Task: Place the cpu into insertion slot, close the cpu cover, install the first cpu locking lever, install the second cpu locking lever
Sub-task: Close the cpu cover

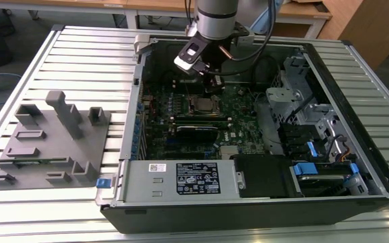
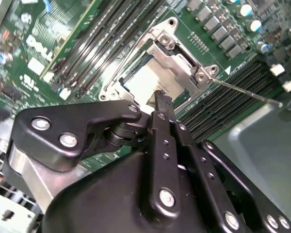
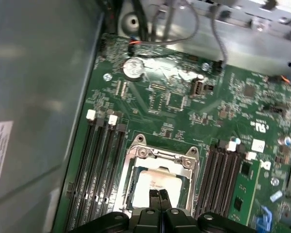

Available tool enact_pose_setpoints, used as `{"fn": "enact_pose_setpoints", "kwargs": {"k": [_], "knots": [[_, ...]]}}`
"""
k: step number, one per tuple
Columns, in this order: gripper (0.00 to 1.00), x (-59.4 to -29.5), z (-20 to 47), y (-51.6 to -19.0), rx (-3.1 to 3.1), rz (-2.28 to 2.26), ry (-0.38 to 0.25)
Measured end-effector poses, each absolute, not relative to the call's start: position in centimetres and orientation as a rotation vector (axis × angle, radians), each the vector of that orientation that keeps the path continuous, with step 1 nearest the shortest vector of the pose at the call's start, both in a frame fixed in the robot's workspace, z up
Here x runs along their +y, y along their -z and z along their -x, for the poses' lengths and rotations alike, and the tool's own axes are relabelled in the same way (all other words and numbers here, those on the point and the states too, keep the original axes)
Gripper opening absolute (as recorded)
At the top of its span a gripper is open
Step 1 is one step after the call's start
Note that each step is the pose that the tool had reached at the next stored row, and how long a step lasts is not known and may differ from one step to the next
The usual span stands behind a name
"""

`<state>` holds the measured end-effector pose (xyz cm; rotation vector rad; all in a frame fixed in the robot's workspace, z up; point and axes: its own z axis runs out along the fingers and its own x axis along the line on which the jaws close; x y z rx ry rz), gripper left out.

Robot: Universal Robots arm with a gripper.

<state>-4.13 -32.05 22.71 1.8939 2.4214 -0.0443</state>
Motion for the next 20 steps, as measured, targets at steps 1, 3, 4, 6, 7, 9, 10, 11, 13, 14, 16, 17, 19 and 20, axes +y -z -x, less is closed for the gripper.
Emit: {"fn": "enact_pose_setpoints", "kwargs": {"k": [1, 3, 4, 6, 7, 9, 10, 11, 13, 14, 16, 17, 19, 20], "knots": [[0.11, -32.05, 4.13, -22.69, 2.438, -1.872, 0.043], [0.11, -32.06, 4.13, -22.67, 2.471, -1.828, 0.042], [0.11, -32.06, 4.13, -22.65, 2.487, -1.805, 0.041], [0.11, -32.05, 4.13, -22.62, 2.520, -1.758, 0.039], [0.11, -32.06, 4.13, -22.60, 2.535, -1.736, 0.038], [0.11, -32.06, 4.13, -22.57, 2.566, -1.689, 0.036], [0.11, -32.06, 4.13, -22.56, 2.581, -1.666, 0.035], [0.11, -32.06, 4.13, -22.55, 2.595, -1.643, 0.034], [0.11, -32.06, 4.13, -22.52, 2.626, -1.594, 0.032], [0.11, -32.05, 4.13, -22.50, 2.640, -1.570, 0.031], [0.11, -32.06, 4.13, -22.47, 2.667, -1.522, 0.029], [0.11, -32.05, 4.13, -22.46, 2.681, -1.498, 0.028], [0.11, -32.05, 4.13, -22.43, 2.708, -1.447, 0.026], [0.11, -32.06, 4.13, -22.42, 2.720, -1.425, 0.025]]}}
